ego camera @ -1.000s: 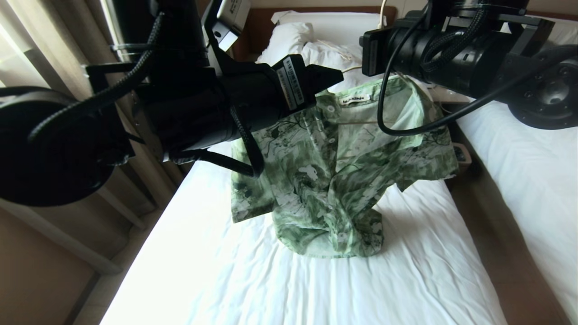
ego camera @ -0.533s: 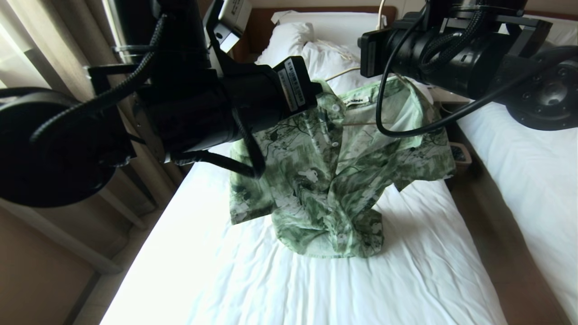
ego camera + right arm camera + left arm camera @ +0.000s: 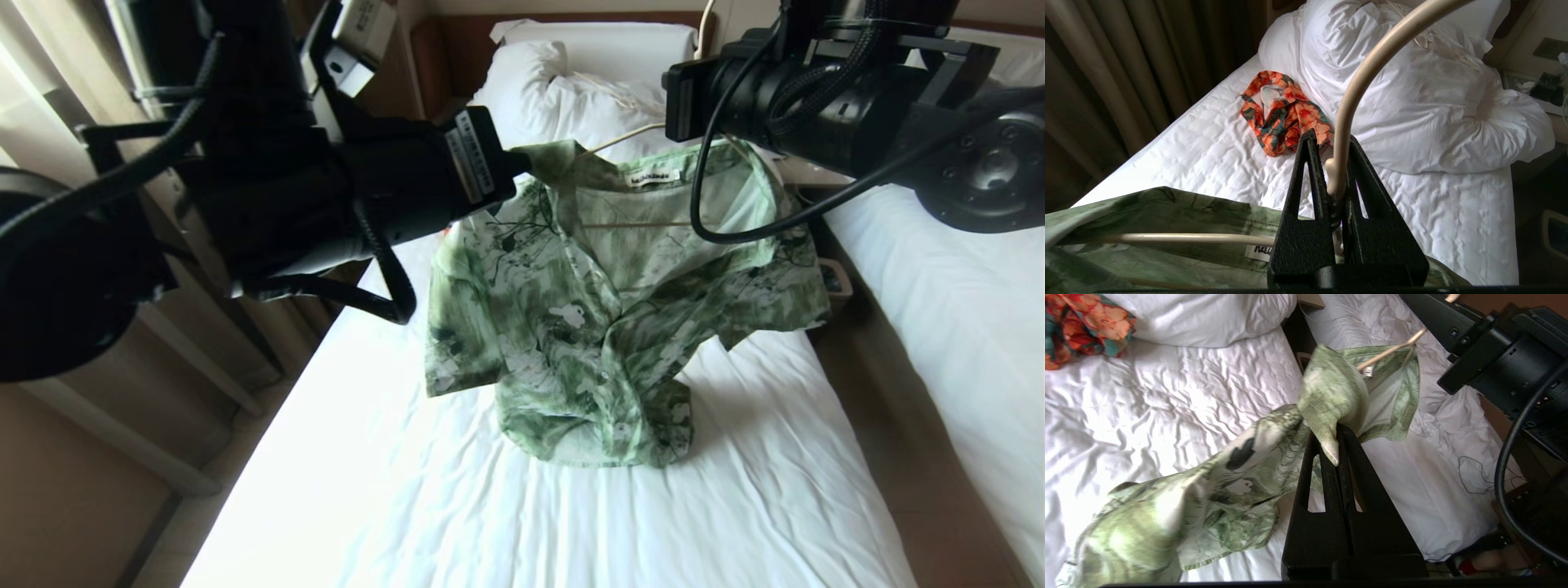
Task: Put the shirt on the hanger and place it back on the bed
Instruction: Take the clothes hanger out of the clothes
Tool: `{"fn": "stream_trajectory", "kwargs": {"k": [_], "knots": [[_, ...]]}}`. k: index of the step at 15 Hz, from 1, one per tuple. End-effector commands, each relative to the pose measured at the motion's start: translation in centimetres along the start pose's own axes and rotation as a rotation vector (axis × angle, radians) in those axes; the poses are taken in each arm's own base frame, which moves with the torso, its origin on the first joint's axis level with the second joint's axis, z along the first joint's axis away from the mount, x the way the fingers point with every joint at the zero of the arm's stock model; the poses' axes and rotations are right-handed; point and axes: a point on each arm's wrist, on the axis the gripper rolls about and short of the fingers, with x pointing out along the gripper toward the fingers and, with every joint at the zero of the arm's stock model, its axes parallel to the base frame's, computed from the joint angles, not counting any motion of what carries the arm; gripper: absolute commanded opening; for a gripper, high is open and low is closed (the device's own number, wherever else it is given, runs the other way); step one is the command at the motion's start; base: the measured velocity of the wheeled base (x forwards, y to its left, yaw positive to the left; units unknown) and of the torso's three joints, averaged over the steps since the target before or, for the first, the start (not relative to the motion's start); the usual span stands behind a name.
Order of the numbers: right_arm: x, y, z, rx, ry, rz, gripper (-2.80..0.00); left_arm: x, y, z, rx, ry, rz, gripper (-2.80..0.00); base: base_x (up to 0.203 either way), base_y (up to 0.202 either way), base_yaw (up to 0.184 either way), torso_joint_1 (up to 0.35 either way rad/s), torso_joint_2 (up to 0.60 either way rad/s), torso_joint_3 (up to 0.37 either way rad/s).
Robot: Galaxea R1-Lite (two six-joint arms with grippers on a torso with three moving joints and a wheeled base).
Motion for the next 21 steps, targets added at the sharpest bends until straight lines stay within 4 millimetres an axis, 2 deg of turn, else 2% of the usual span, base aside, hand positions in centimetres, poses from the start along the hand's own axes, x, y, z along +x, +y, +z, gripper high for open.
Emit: {"fn": "stream_trajectory", "kwargs": {"k": [1, 7, 9, 12, 14, 17, 18, 21], "knots": [[0.4, -0.4, -0.4, -0.005, 0.007, -0.014, -2.80, -2.2, 2.2, 0.9, 0.005, -0.033, 0.074, -2.80, 0.000, 0.000, 0.000, 0.000, 0.00, 0.000], [2.7, 0.4, -2.5, -0.075, -0.008, -0.022, -2.80, -7.6, 8.7, 1.3, 0.001, -0.048, 0.254, -2.80, 0.000, 0.000, 0.000, 0.000, 0.00, 0.000], [3.2, 0.6, -2.7, -0.083, -0.019, -0.030, -2.80, -9.3, 10.7, 0.5, -0.019, -0.002, 0.277, -2.80, 0.000, 0.000, 0.000, 0.000, 0.00, 0.000], [3.3, 0.9, -2.9, -0.084, -0.015, -0.023, -2.80, -9.0, 12.2, -1.3, -0.048, 0.075, 0.295, -2.80, 0.000, 0.000, 0.000, 0.000, 0.00, 0.000], [3.5, 1.4, -3.4, -0.086, -0.004, -0.011, -2.80, -8.6, 12.5, -1.5, -0.052, 0.086, 0.297, -2.80, 0.000, 0.000, 0.000, 0.000, 0.00, 0.000], [4.5, 2.2, -5.1, -0.093, 0.034, -0.014, -2.80, -9.0, 12.6, -1.9, -0.056, 0.092, 0.308, -2.80, 0.000, 0.000, 0.000, 0.000, 0.00, 0.000], [4.7, 2.6, -5.7, -0.095, 0.046, -0.010, -2.80, -9.7, 12.4, -2.1, -0.056, 0.086, 0.314, 0.00, 0.000, 0.000, 0.000, 0.000, 0.00, 0.000], [5.3, 3.5, -6.8, -0.095, 0.052, 0.004, -2.80, -12.4, 12.6, -3.2, -0.064, 0.079, 0.359, 0.00, 0.000, 0.000, 0.000, 0.000, 0.00, 0.000]]}}
